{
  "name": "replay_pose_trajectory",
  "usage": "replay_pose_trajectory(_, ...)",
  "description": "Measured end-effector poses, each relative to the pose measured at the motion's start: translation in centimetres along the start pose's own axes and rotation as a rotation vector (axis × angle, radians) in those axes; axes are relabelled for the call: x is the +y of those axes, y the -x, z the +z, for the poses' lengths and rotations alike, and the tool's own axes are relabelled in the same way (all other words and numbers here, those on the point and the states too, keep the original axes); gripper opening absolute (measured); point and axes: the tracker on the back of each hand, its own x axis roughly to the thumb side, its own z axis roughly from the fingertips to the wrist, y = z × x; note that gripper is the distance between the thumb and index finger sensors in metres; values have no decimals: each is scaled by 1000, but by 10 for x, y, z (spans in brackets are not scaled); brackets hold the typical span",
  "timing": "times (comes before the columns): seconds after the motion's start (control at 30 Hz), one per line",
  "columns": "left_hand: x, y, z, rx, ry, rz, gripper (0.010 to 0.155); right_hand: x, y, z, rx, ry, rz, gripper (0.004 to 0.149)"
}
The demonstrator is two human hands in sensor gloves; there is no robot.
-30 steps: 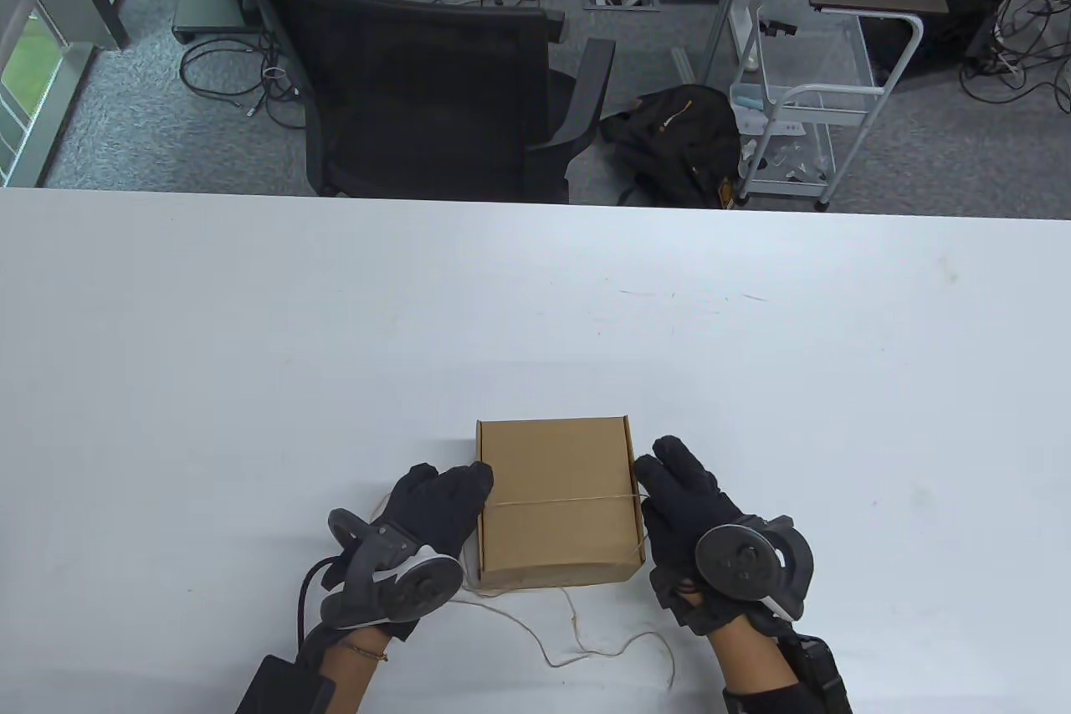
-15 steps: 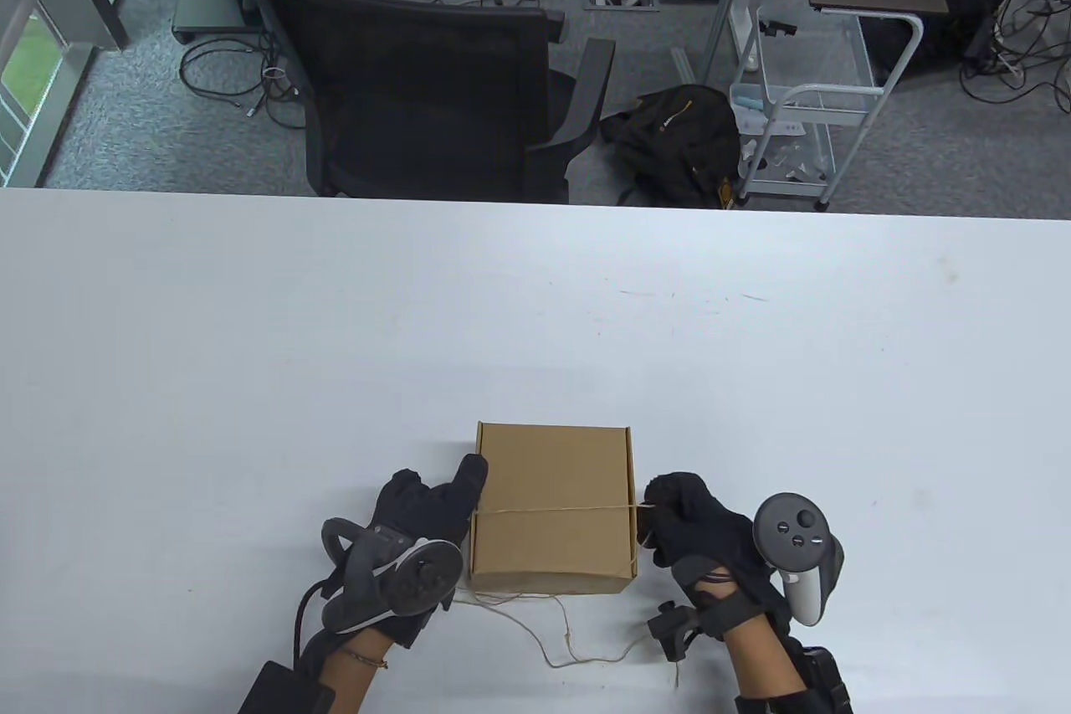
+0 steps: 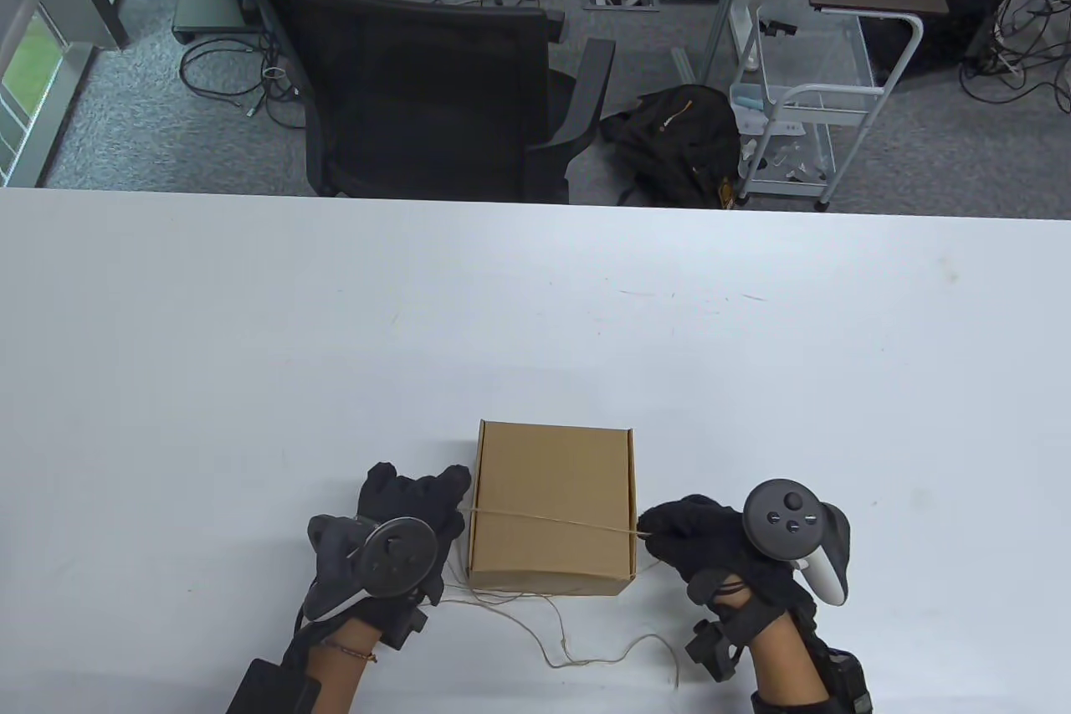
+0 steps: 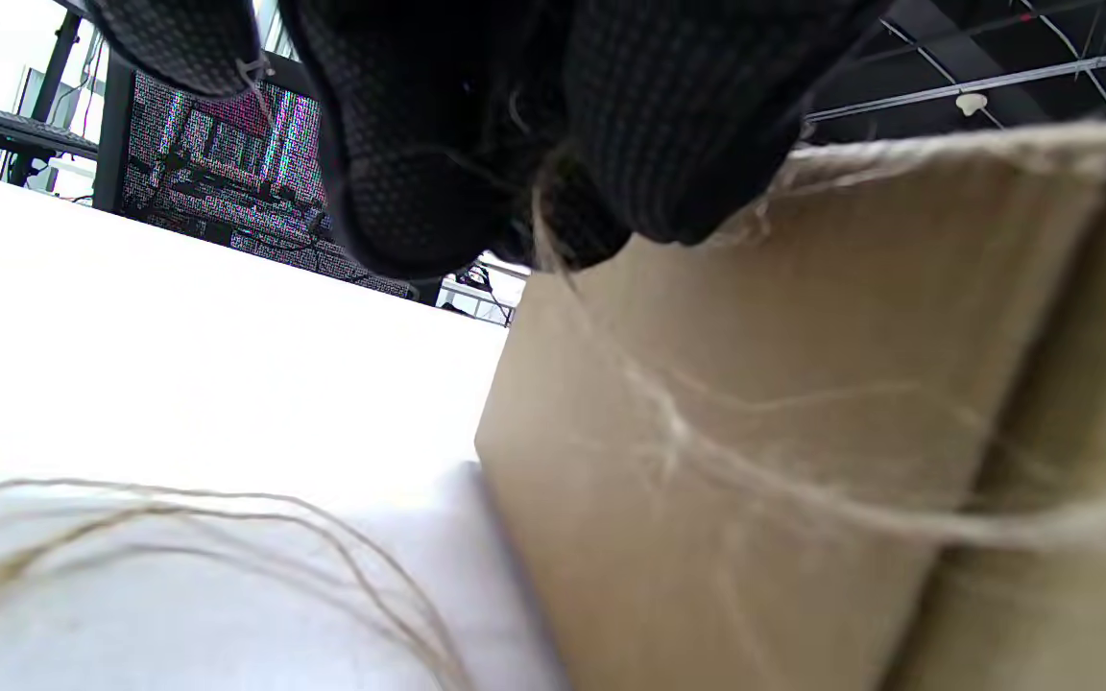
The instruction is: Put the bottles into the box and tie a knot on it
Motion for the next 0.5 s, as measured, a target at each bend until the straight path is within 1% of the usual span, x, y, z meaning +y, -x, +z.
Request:
replay_pose_trajectory(0.07,0,-1,1,10,-24,-18,60,3,8,-1,9,88,-157,39)
replay_pose_trajectory(0.1,0,-1,1,11,-28,-19,58,5,12,-2,26,93,-228,39)
replay_pose_trajectory(0.13,0,-1,1,12,-27,-17,57,9,17,-3,54,44,-331,40)
replay_pose_trajectory(0.17,-1,-1,1,20,-39,-23,57,12,21,-4,80,42,-411,40)
replay_pose_trajectory(0.2,-1,-1,1,25,-45,-31,55,13,22,-5,79,44,-436,41)
replay_pose_trajectory(0.27,-2,1,1,35,-47,-45,53,15,24,-7,91,34,-418,41)
replay_pose_trajectory(0.37,-4,4,0,56,-52,-48,50,14,24,-9,85,65,-308,42)
replay_pose_trajectory(0.4,-5,5,-1,66,-61,-39,48,14,22,-9,62,108,-237,41)
replay_pose_trajectory(0.47,-7,6,-2,76,-63,-17,48,12,15,-10,19,120,-87,41)
replay_pose_trajectory(0.5,-8,6,-3,78,-62,-19,48,12,12,-10,-17,149,-11,41)
